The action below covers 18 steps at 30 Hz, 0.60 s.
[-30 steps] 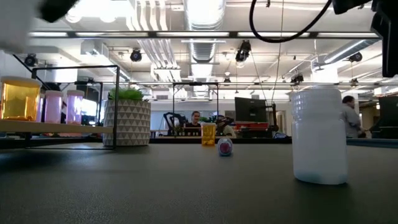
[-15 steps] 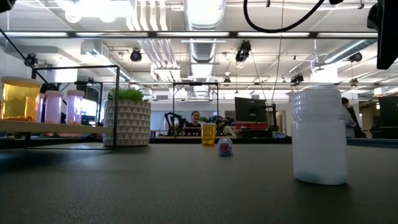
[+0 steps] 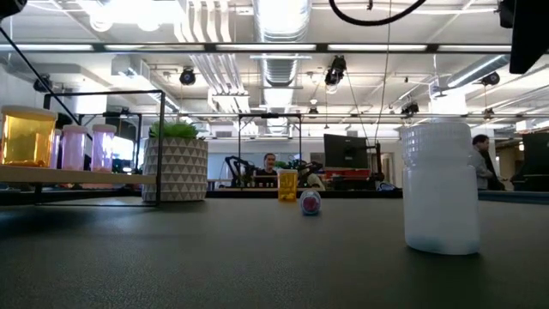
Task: Pick and place medicine bottles onto shelf by color
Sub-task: Put the right white pill bottle on the shelf aligned with the other white pill bottle
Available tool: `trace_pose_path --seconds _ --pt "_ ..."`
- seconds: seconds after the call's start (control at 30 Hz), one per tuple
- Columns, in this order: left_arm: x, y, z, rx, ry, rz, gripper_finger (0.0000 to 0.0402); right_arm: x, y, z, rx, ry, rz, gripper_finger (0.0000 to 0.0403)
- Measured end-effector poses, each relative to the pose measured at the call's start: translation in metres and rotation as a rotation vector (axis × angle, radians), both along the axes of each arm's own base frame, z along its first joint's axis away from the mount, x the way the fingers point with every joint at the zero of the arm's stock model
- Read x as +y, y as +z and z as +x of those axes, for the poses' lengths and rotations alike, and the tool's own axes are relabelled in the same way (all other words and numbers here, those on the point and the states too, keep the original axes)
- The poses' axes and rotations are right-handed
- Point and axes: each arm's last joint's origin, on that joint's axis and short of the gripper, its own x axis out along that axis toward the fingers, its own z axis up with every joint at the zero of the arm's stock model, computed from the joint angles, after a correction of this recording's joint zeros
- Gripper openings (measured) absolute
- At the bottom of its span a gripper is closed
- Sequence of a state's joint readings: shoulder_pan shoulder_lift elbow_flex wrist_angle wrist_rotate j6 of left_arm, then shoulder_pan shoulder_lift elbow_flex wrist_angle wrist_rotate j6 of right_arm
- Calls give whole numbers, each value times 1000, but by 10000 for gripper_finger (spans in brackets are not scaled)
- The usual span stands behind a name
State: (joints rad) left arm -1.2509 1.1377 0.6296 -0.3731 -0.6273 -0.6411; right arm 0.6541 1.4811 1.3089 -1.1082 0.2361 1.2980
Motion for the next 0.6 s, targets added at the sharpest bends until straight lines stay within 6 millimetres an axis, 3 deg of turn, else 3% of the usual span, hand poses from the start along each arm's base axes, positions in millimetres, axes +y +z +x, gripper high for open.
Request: trace_pose_path --seconds 0.6 --pt "-11 -15 3 37 45 0 128 7 23 9 -97 0 75 242"
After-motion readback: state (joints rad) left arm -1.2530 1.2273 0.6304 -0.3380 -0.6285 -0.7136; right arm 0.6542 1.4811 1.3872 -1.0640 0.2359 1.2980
